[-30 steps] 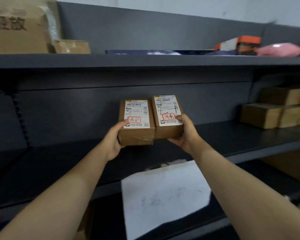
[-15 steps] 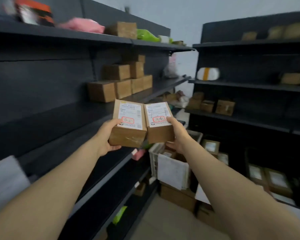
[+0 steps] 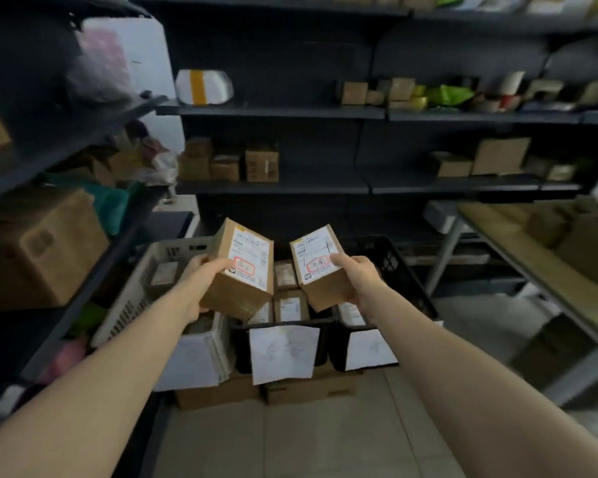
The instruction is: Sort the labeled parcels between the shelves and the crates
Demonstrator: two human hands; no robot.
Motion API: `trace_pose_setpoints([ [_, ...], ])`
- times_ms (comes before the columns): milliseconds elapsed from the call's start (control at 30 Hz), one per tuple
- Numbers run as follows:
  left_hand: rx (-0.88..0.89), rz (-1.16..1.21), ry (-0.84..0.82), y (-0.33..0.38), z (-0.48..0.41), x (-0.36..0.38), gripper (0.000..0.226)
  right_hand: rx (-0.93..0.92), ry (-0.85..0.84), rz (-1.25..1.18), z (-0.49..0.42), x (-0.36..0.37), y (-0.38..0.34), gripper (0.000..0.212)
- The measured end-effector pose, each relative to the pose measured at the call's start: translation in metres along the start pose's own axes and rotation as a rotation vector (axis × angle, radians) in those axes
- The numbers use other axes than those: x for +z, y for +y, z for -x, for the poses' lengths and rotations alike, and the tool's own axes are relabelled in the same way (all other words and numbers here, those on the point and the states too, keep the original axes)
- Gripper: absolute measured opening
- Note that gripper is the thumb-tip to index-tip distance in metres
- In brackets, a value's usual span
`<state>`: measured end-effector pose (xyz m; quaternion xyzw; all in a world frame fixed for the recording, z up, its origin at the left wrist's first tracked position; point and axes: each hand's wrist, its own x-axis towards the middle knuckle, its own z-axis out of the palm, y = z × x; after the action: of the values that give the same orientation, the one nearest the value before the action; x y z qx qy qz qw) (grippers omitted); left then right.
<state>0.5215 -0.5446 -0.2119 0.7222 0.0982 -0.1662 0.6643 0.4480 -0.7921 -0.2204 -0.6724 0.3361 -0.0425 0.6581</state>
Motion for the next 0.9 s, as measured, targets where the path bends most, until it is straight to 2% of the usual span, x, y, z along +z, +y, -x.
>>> trace_pose_setpoints([
  [67, -0.014, -0.030, -0.061, 0.000, -0.030, 0.037, 0.067, 0.031, 0.074, 0.005, -0.027, -0.024, 0.005, 0.059],
  [267, -0.023, -0.112, -0.164, -0.008, -0.108, 0.135, 0.061, 0.158, 0.279, -0.015, -0.113, -0.095, 0.028, 0.095],
  [400, -0.057, -0.122, -0.137, -0.019, -0.163, 0.182, 0.064, 0.200, 0.375, -0.013, -0.179, -0.123, 0.040, 0.084],
  [500, -0.122, -0.110, -0.125, -0.028, -0.198, 0.210, 0.062, 0.227, 0.348, -0.011, -0.234, -0.131, 0.048, 0.077],
  [700, -0.212, -0.092, -0.033, -0.038, -0.255, 0.234, 0.059, 0.294, 0.206, 0.049, -0.319, -0.113, 0.049, 0.095],
  [767, -0.240, -0.087, -0.014, -0.039, -0.273, 0.230, 0.057, 0.297, 0.161, 0.075, -0.333, -0.099, 0.042, 0.087],
  [867, -0.260, -0.067, 0.012, -0.032, -0.298, 0.215, 0.054, 0.275, 0.079, 0.090, -0.357, -0.069, 0.030, 0.059],
  [900, -0.264, -0.056, 0.025, -0.030, -0.306, 0.208, 0.054, 0.275, 0.043, 0.083, -0.365, -0.055, 0.025, 0.057],
])
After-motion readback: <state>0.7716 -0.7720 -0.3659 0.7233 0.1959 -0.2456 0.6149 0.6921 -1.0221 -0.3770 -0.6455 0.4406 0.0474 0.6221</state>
